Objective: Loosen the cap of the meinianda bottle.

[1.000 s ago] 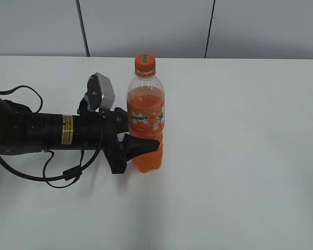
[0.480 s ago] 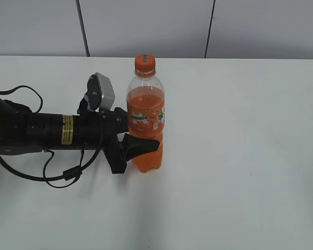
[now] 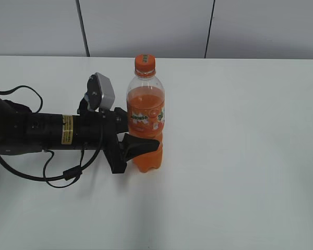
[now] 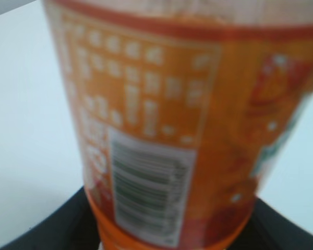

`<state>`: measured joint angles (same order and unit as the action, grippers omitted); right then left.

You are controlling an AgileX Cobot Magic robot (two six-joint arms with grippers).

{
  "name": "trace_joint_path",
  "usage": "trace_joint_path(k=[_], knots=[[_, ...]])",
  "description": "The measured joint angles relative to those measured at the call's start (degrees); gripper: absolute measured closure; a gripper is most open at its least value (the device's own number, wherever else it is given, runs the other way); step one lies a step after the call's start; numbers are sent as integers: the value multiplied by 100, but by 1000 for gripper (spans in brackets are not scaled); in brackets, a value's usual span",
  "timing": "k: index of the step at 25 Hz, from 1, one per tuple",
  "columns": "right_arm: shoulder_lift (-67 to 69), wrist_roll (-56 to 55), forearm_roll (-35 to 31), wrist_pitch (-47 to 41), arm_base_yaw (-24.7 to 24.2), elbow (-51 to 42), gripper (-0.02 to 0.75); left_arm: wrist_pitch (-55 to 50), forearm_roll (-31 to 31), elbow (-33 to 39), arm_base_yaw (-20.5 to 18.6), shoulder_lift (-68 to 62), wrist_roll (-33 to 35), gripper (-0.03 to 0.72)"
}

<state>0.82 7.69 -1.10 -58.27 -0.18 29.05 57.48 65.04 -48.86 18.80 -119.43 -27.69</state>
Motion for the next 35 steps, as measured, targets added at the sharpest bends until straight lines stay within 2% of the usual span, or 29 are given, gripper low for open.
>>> trace_joint_path(k=[5,12,22,35], knots=[[1015,-42,-17,-189,0,851,153,0,0,0,0,0,0,294],[2813,-383,-177,-1060,0,2413,172,-5,-5,0,0,0,0,294],[4779,-284,-920,-1129,0,3881,319,-5,-5,0,0,0,0,294],[7254,388,-1746,-1152,22,5892,331,8,-10,0,0,0,0,294]])
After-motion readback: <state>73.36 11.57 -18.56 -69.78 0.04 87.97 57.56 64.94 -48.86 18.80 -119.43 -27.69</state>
